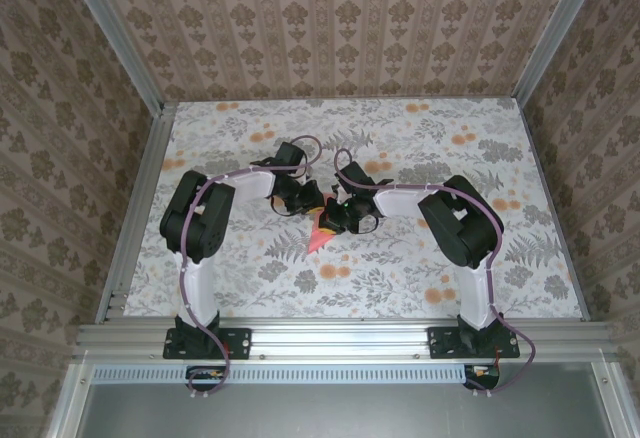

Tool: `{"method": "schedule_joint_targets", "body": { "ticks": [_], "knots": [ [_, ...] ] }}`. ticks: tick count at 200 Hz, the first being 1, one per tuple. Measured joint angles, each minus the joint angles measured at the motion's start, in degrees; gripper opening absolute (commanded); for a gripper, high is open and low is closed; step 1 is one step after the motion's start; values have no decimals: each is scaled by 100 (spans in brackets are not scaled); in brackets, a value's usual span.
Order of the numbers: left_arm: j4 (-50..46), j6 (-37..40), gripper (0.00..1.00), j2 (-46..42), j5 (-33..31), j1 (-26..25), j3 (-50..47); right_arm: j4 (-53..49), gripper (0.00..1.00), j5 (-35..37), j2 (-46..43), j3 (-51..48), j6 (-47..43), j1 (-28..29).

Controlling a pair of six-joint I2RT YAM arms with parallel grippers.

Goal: Fold a paper plane with a square sheet of paper (pick it up from the middle)
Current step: Third fold the triangle at the center of the table.

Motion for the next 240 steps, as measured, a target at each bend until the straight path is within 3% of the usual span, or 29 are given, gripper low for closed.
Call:
{"method": "schedule_joint_targets", "body": {
  "ticks": [86,130,194,240],
  "knots": [
    [-44,-120,21,-557,-149,76,-260,-37,8,31,0,0,-42,0],
    [61,-330,23,-1381,-332,409,-922,-48,22,59,0,4,-66,0],
    [59,-424,23,-1770,-435,678,-1609,11,39,13,-31,28,-83,7],
    [109,-452,23,-1886,-402,675,-1755,42,42,17,-66,28,-81,11]
  ]
}}
